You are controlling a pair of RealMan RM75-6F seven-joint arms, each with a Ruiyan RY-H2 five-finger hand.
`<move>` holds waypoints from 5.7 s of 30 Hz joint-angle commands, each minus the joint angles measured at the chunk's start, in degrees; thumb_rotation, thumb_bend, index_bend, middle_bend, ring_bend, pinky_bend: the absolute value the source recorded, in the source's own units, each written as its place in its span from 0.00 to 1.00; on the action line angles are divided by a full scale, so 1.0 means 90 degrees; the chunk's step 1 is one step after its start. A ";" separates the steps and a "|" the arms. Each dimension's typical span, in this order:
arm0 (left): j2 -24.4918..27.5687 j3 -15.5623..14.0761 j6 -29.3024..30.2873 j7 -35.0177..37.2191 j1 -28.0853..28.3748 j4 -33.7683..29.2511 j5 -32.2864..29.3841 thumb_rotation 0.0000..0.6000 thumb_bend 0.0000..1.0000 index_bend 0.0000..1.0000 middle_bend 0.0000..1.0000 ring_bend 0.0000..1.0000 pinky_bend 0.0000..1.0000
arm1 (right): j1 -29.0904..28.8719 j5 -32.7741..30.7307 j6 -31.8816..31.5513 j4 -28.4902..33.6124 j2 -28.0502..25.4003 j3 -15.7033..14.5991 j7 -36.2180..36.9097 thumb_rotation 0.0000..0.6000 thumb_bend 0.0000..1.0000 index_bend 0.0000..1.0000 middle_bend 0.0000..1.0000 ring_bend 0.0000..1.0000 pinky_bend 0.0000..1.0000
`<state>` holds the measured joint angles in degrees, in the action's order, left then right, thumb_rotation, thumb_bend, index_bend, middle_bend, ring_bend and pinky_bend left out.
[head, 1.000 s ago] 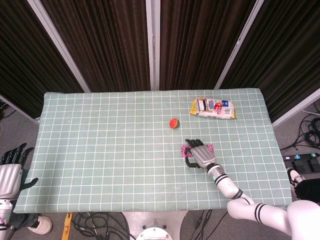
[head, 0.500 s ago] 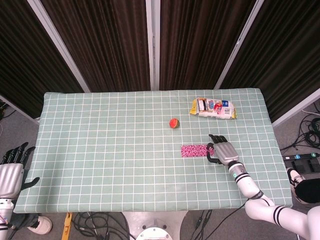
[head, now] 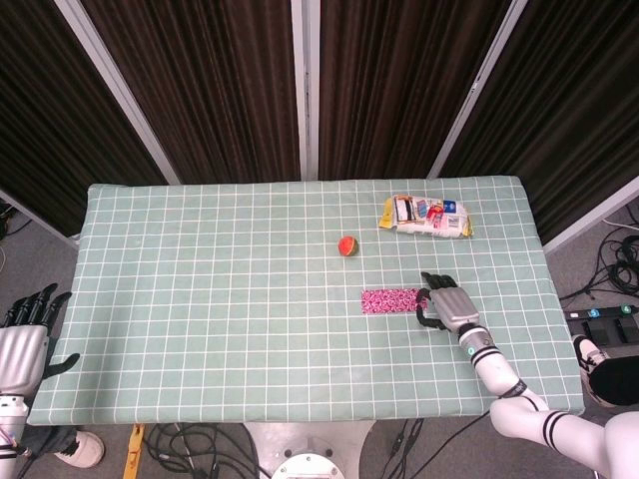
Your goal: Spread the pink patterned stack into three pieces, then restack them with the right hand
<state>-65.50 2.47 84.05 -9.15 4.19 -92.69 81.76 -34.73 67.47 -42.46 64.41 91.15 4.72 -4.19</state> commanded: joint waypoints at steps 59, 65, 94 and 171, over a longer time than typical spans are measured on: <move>-0.0093 -0.0034 0.0046 0.0204 -0.0132 0.0200 -0.0060 1.00 0.03 0.20 0.17 0.13 0.15 | -0.0463 0.0058 -0.0033 0.0131 0.0668 0.0216 -0.0537 0.29 0.55 0.34 0.00 0.00 0.00; -0.0104 -0.0030 0.0069 0.0241 -0.0141 0.0231 -0.0036 1.00 0.03 0.20 0.17 0.13 0.15 | -0.0527 -0.0026 -0.0008 0.0138 0.0621 0.0269 -0.0635 0.29 0.55 0.34 0.00 0.00 0.00; -0.0125 -0.0038 0.0080 0.0326 -0.0210 0.0312 -0.0075 1.00 0.03 0.20 0.17 0.13 0.15 | -0.0810 -0.0031 0.0107 -0.0016 0.1102 0.0284 -0.0772 0.29 0.55 0.34 0.00 0.00 0.00; -0.0073 -0.0067 0.0111 0.0278 -0.0253 0.0156 0.0026 1.00 0.03 0.20 0.17 0.13 0.15 | -0.0524 -0.0153 0.0087 -0.0870 0.0683 0.0240 -0.0743 0.84 0.14 0.30 0.01 0.00 0.00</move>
<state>-66.16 1.88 85.05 -6.65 1.92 -91.28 82.00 -39.44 66.13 -41.74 56.59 97.33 6.90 -10.80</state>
